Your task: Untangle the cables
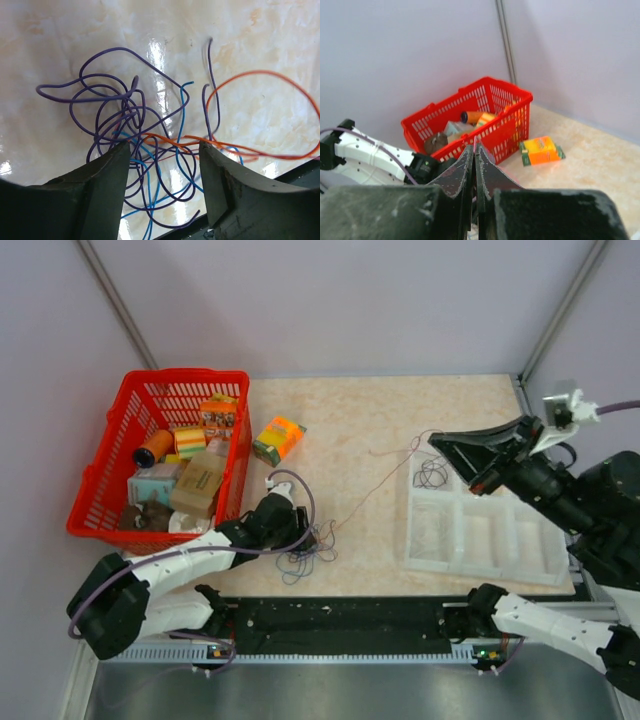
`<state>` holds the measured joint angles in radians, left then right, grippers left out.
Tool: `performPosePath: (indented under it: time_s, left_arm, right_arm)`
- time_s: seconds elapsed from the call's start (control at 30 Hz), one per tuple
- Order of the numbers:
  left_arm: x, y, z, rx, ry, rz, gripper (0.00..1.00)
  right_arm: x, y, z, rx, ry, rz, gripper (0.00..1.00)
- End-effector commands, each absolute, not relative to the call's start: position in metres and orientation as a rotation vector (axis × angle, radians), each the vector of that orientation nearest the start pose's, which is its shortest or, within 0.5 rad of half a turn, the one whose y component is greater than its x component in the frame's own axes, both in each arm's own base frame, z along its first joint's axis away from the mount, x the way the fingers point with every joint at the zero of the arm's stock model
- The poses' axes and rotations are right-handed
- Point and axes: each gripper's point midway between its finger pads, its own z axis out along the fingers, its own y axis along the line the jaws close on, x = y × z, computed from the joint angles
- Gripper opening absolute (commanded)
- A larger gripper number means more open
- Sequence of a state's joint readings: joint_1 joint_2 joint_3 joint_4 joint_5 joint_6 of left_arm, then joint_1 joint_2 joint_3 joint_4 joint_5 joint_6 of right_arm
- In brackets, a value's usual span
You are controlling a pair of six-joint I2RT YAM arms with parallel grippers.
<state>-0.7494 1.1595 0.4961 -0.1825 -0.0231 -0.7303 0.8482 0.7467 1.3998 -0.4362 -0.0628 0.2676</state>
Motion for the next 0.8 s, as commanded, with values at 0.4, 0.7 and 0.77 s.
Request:
performPosePath:
  time_s: [0.4,0.7,0.77]
  left_arm:
    - [0.214,-0.204,0.077,0.081,2.416,-0.527,0.78]
    - [0.218,-0.198,0.075,0.114,2.412,-0.466,0.86]
    - [0.218,-0.199,0.076,0.112,2.415,-0.473,0.86]
  right_arm:
    - [0.082,0.106,0.616,-0.373,0.997,0.921,0.0]
    - [0.057,0.04,0.658,-0.273,0.867,0.785,0.0]
    - [0.053,0.033,0.663,-0.265,0.846,0.77,0.0]
